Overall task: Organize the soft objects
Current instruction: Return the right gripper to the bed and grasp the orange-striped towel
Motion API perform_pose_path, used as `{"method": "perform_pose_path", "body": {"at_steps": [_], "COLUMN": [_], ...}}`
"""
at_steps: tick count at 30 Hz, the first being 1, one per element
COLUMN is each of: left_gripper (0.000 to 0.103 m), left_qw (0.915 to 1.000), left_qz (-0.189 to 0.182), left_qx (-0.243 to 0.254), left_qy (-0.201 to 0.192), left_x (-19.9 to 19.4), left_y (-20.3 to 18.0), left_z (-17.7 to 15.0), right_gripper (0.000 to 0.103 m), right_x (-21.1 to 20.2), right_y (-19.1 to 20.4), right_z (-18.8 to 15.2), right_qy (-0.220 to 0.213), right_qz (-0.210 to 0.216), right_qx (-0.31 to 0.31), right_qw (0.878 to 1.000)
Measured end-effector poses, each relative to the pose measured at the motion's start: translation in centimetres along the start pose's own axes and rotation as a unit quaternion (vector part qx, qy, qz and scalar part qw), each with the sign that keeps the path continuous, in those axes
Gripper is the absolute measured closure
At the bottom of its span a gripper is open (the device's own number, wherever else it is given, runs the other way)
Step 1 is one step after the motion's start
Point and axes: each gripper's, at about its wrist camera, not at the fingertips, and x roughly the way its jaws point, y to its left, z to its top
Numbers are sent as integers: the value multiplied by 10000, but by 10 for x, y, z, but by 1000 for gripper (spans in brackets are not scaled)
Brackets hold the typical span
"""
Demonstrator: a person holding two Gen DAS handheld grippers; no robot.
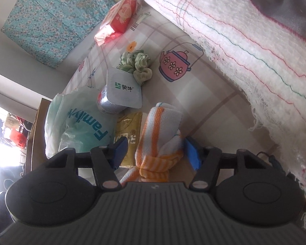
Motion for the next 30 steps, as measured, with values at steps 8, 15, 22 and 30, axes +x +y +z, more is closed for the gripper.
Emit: {"method": "perform_pose_path", "body": {"at_steps": [8, 15, 22, 30], "left_gripper": [55, 60, 61, 61], "left_qw": [9997, 9996, 9995, 9990], "left_qz": [-25, -18, -104, -215], "left_qx": [17, 155, 231, 338], "left_qy": [239, 255, 167, -219], "left_x": [21, 22, 15, -9], "left_y": [2, 0, -5, -13], "left_z": [3, 4, 2, 3], "right_gripper": [58, 62, 63, 63], "right_x": [2, 0, -10, -38], "right_y": [-5, -10, -11, 8], "right_z": [-2, -3, -6, -10], "right_qy": [-50, -106, -207, -559], "right_qz": [27, 101, 125, 131], "right_qx": [10, 126, 163, -108], "right_qw": [10000, 9998, 9996, 9983]}}
